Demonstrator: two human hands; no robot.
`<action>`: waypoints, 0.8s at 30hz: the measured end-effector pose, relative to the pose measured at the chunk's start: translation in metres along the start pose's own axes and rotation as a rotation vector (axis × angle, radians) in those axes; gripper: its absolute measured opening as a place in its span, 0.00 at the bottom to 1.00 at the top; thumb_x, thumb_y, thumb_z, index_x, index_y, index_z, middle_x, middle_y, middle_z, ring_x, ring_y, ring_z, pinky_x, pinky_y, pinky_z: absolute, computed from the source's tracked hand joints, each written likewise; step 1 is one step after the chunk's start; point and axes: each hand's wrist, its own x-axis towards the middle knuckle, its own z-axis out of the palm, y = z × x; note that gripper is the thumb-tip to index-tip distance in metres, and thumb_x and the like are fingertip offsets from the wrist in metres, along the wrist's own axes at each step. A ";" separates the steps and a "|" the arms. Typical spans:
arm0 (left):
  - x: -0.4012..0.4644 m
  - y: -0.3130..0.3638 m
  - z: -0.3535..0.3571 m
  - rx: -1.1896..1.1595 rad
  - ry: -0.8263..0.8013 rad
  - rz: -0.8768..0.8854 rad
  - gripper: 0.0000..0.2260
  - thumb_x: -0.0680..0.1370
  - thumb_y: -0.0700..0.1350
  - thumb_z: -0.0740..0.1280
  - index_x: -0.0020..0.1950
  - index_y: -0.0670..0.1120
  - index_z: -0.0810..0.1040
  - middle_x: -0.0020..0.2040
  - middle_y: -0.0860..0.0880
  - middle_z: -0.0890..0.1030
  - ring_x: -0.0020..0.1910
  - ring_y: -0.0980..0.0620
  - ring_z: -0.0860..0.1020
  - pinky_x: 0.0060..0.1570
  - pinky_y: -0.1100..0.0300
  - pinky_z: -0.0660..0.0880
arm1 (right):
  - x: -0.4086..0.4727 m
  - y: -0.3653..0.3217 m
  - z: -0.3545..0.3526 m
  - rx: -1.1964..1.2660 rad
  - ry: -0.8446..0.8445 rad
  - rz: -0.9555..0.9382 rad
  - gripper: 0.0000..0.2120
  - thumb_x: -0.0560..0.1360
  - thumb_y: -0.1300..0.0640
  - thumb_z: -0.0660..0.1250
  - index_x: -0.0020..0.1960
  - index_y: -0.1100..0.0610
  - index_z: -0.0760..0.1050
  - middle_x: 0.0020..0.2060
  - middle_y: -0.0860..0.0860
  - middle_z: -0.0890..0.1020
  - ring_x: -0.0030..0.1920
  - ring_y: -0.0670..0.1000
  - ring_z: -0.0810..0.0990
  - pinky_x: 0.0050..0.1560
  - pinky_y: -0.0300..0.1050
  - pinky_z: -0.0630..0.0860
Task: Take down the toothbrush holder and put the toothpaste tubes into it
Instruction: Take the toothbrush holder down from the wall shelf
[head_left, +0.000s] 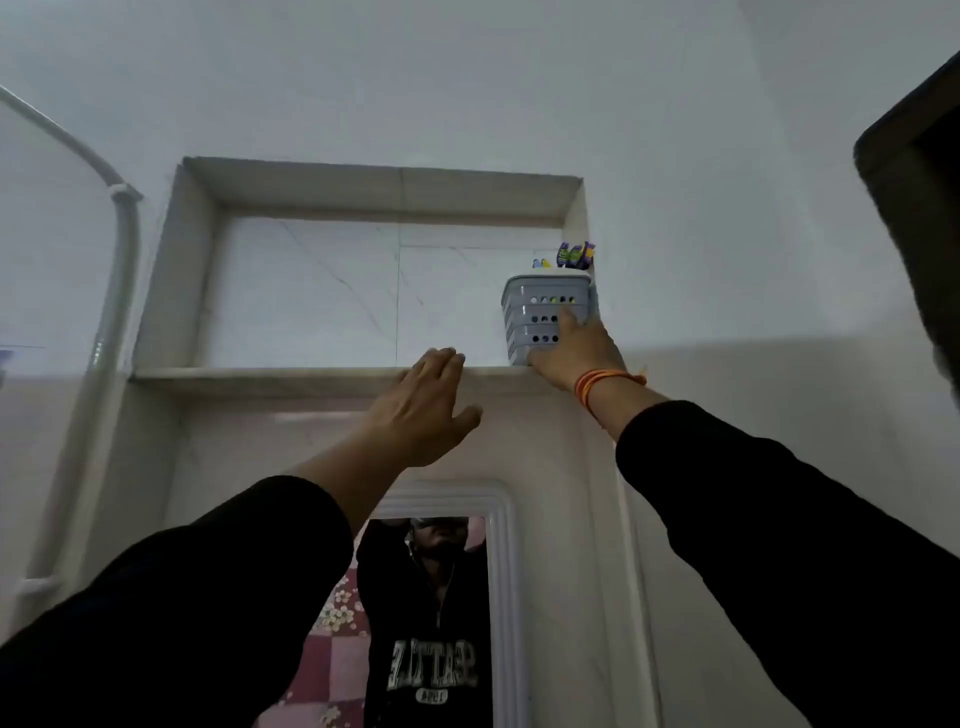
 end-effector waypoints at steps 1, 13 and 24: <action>0.002 -0.003 0.010 0.012 -0.014 -0.014 0.36 0.82 0.61 0.56 0.83 0.43 0.50 0.84 0.45 0.52 0.83 0.48 0.50 0.80 0.50 0.52 | 0.005 0.001 0.008 0.005 0.012 -0.001 0.39 0.79 0.43 0.67 0.85 0.51 0.55 0.78 0.63 0.63 0.74 0.65 0.70 0.74 0.57 0.73; 0.001 -0.018 0.052 -0.058 0.148 -0.010 0.39 0.80 0.64 0.57 0.84 0.47 0.46 0.84 0.51 0.48 0.82 0.55 0.41 0.78 0.53 0.53 | 0.049 -0.029 0.035 0.211 0.182 0.174 0.64 0.66 0.33 0.78 0.84 0.60 0.45 0.75 0.63 0.67 0.72 0.63 0.73 0.69 0.55 0.73; -0.002 -0.019 0.030 -0.157 0.028 -0.023 0.36 0.81 0.60 0.60 0.84 0.51 0.48 0.84 0.55 0.47 0.82 0.57 0.42 0.78 0.49 0.58 | 0.033 -0.036 0.002 0.377 0.238 0.160 0.58 0.56 0.30 0.80 0.75 0.60 0.63 0.69 0.57 0.75 0.64 0.59 0.80 0.54 0.49 0.79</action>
